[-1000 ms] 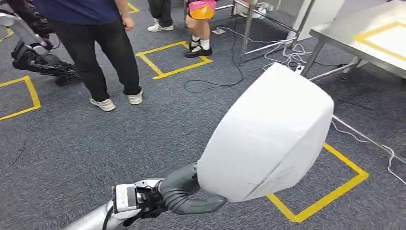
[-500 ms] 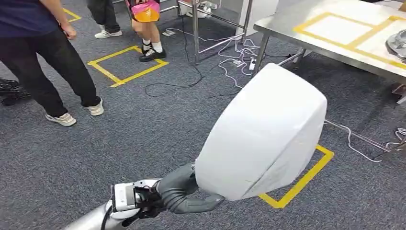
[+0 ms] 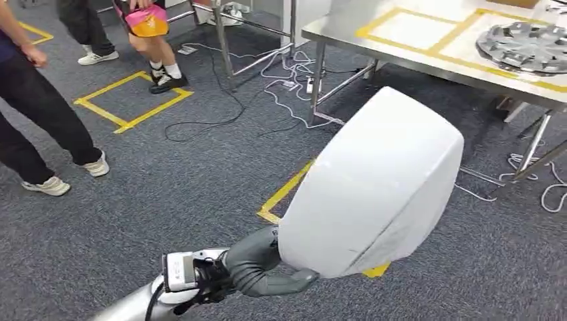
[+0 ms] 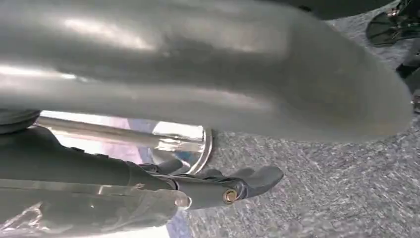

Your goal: Take the parts from the cabinet and place them on the table.

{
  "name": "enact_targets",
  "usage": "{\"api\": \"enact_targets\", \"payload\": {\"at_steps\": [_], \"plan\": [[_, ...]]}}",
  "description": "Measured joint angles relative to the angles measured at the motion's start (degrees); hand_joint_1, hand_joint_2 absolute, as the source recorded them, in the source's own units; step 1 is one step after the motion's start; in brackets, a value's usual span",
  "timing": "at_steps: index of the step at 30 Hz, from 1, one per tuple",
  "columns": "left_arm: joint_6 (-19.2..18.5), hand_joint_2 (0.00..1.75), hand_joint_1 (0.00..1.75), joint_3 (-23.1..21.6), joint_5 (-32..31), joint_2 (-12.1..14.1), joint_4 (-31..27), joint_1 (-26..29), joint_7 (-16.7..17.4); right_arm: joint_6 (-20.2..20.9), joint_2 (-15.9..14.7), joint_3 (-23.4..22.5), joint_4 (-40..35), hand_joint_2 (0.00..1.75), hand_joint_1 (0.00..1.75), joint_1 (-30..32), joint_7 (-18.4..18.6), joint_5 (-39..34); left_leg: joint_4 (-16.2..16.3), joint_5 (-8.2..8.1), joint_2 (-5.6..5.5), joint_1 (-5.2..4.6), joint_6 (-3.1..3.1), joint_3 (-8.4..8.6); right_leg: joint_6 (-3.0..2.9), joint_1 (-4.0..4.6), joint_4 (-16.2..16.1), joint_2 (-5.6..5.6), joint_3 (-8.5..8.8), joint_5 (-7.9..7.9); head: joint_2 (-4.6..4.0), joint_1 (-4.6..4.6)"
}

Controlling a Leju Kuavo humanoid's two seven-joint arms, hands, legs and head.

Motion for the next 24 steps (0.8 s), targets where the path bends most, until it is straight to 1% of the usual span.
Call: {"api": "enact_targets", "payload": {"at_steps": [1, 2, 3, 4, 5, 6, 7, 8, 9, 10, 11, 12, 13, 14, 16, 17, 18, 19, 20, 21, 22, 23, 24], "plan": [[0.0, 1.75, 1.75, 0.0, 0.0, 0.0, 0.0, 0.0, 0.1, 0.0, 0.0, 0.0, 0.0, 0.0, 0.0, 0.1, 0.1, 0.0, -0.3, 0.01, 0.63, 0.07, -0.38, 0.18, -0.36, 0.09, 0.0, 0.64, -0.18, 0.04, 0.0, -0.02], [0.0, 1.75, 1.75, 0.0, 0.0, 0.0, 0.0, -0.1, 0.0, 0.0, 0.0, 0.0, 0.1, 0.0, 0.0, 0.2, 0.2, 0.0, -0.3, -0.3, 1.2, 0.03, -0.86, 0.25, -0.79, -0.18, -0.5, 1.33, 0.25, 0.33, 0.0, 0.0], [0.0, 1.75, 1.75, 0.0, 0.0, 0.0, 0.0, -0.3, 0.1, 0.0, 0.0, 0.0, 0.1, 0.0, 0.0, 0.3, 0.3, -0.1, 0.5, -0.92, -0.77, 0.32, -1.26, 0.26, -0.97, -0.49, -0.7, 1.98, 0.34, 0.44, 0.0, -0.09], [0.0, 1.75, 1.75, 0.0, 0.0, -0.1, -0.1, -0.3, 0.1, 0.0, 0.0, 0.0, 0.1, 0.0, 0.0, 0.3, 0.3, -0.1, 3.0, -2.67, -3.02, 0.33, -1.45, -0.84, -1.11, -0.65, -0.8, 2.41, 0.33, 0.5, 0.02, -0.22], [0.0, 1.75, 1.75, 0.0, -0.1, 0.0, -0.1, -0.3, 0.1, 0.0, 0.0, 0.0, 0.1, 0.0, 0.0, 0.1, 0.3, -0.1, 7.7, -5.14, -4.3, 0.4, -1.65, -3.09, -1.3, -0.79, -0.8, 3.1, 0.27, 0.5, 0.0, -0.37], [0.1, 1.75, 1.75, 0.0, -0.3, 0.1, 0.0, -0.2, 0.2, 0.0, 0.0, 0.0, 0.1, 0.0, 0.0, 0.0, 0.3, -0.2, 12.5, -7.22, -4.86, 0.42, -1.8, -5.58, -1.4, -0.81, -0.8, 3.83, 0.2, 0.48, 0.0, -0.46], [0.1, 1.75, 1.75, 0.0, -0.5, 0.2, 0.0, -0.2, 0.2, 0.0, 0.0, 0.0, 0.1, 0.0, 0.0, 0.0, 0.3, -0.3, 16.2, -8.37, -5.1, 0.42, -1.86, -7.64, -1.4, -0.82, -0.8, 4.61, 0.16, 0.48, 0.0, -0.46], [0.1, 1.75, 1.75, 0.0, -0.6, 0.3, 0.0, -0.2, 0.2, 0.0, 0.0, 0.0, 0.1, 0.0, 0.0, 0.0, 0.3, -0.3, 17.2, -7.99, -5.16, 0.42, -1.83, -8.39, -1.39, -0.82, -0.8, 5.37, 0.19, 0.49, 0.0, -0.41], [0.1, 1.75, 1.75, 0.0, -0.7, 0.4, 0.0, -0.2, 0.2, 0.0, 0.0, 0.0, 0.1, 0.0, 0.0, 0.1, 0.4, -0.3, 15.8, -6.21, -5.21, 0.43, -1.77, -7.92, -1.35, -0.87, -0.7, 6.17, 0.24, 0.5, 0.0, -0.44], [0.1, 1.75, 1.75, 0.0, -0.8, 0.4, 0.0, -0.2, 0.2, 0.0, 0.0, 0.0, 0.1, 0.0, 0.0, 0.1, 0.5, -0.4, 12.5, -3.72, -5.4, 0.47, -1.7, -6.45, -1.23, -0.97, -0.7, 6.97, 0.29, 0.56, 0.0, -0.41], [0.1, 1.75, 1.75, -0.1, -0.9, 0.4, 0.0, -0.3, 0.3, 0.2, 0.0, 0.0, 0.1, 0.0, 0.0, 0.1, 0.7, -0.5, 7.3, -0.8, -6.29, 0.6, -1.68, -3.94, -1.0, -1.14, -0.7, 7.83, 0.35, 0.61, 0.0, -0.44], [0.1, 1.75, 1.75, -0.1, -1.0, 0.4, 0.0, -0.4, 0.4, 0.5, 0.0, 0.0, 0.1, 0.0, 0.0, -0.1, 1.1, -0.6, 2.6, 1.08, -7.81, 0.86, -1.76, -1.55, -0.69, -1.16, -0.7, 8.12, 0.29, 0.62, 0.0, -0.48], [0.1, 1.75, 1.75, -0.2, -1.1, 0.4, 0.0, -0.6, 0.5, 0.9, -0.1, 0.0, 0.1, 0.0, 0.0, -0.1, 1.5, -0.5, 0.0, 0.77, -8.54, 1.07, -1.67, -0.62, -0.35, -0.69, 0.0, 8.83, -0.03, 0.47, 0.0, -0.79], [0.1, 1.75, 1.75, -0.3, -1.1, 0.4, 0.0, -0.8, 0.5, 1.4, -0.1, 0.1, 0.1, 0.0, 0.0, 0.0, 2.0, -0.3, 0.2, 0.42, -8.55, 1.05, -1.04, -0.74, -0.09, -0.82, -0.3, 9.22, -0.31, 0.6, 0.02, -0.81], [0.1, 1.75, 1.75, -0.4, -1.1, 0.4, 0.0, -1.0, 0.6, 2.1, 0.0, 0.3, 0.1, 0.0, 0.0, 0.6, 2.5, -0.1, 0.1, 0.42, -8.37, 0.75, -0.25, -0.88, 0.67, -1.09, -1.0, 9.37, -0.29, 0.8, 0.02, -0.83], [0.0, 1.75, 1.75, -0.4, -1.1, 0.3, 0.0, -1.1, 0.6, 2.2, 0.0, 0.5, 0.1, 0.0, 0.0, 0.8, 2.7, 0.0, -0.1, 0.71, -8.03, 1.08, 0.26, -0.79, 1.02, -1.1, -1.0, 9.52, -0.56, 0.77, 0.0, -0.89], [0.0, 1.75, 1.75, -0.5, -1.1, 0.3, 0.0, -1.3, 0.6, 2.3, 0.0, 0.6, 0.1, 0.0, 0.0, 0.8, 2.7, 0.0, -0.2, 0.83, -7.73, 1.14, 0.61, -0.74, 1.13, -0.96, -0.2, 7.8, -0.63, 0.33, 0.0, -0.72], [0.0, 1.75, 1.75, -0.5, -1.1, 0.2, 0.0, -1.4, 0.6, 2.4, 0.1, 0.7, 0.1, 0.0, 0.0, 0.5, 2.9, 0.0, -0.2, 0.77, -7.59, 1.06, 0.98, -0.73, 1.24, -0.77, 2.2, 5.37, -1.73, -1.43, 0.02, 0.04], [0.0, 1.75, 1.75, -0.5, -1.1, 0.3, 0.0, -1.4, 0.6, 2.5, 0.1, 0.8, 0.1, 0.0, 0.0, 0.2, 2.9, 0.0, -0.2, 0.74, -7.24, 0.93, 1.19, -0.73, 1.35, -0.77, 6.1, 4.2, -3.59, -3.68, 0.0, 0.2], [0.0, 1.75, 1.75, -0.5, -1.1, 0.3, 0.0, -1.4, 0.7, 2.6, 0.1, 0.9, 0.1, 0.0, 0.0, -0.1, 3.0, 0.1, -0.2, 0.72, -6.84, 0.8, 1.25, -0.74, 1.39, -0.77, 11.2, 3.59, -5.94, -6.02, 0.02, 0.18], [-0.1, 1.75, 1.75, -0.5, -1.1, 0.4, 0.0, -1.4, 0.8, 2.7, 0.1, 0.9, 0.1, 0.0, 0.0, -0.2, 3.0, 0.1, -0.2, 0.67, -6.51, 0.69, 1.32, -0.75, 1.44, -0.76, 15.4, 3.32, -7.92, -7.6, 0.0, 0.2], [-0.1, 1.75, 1.75, -0.6, -1.1, 0.4, 0.0, -1.4, 0.8, 2.8, 0.1, 1.0, 0.1, 0.0, 0.0, -0.2, 3.0, 0.2, -0.2, 0.63, -6.25, 0.64, 1.37, -0.7, 1.46, -0.76, 17.2, 3.18, -8.77, -7.72, 0.0, 0.18], [-0.1, 1.75, 1.75, -0.7, -1.1, 0.5, 0.0, -1.4, 0.8, 2.9, 0.1, 1.0, 0.1, 0.0, 0.0, -0.2, 3.0, 0.2, -0.1, 0.58, -6.11, 0.64, 1.34, -0.6, 1.42, -0.76, 16.2, 3.14, -8.16, -6.59, 0.0, 0.18]]}}
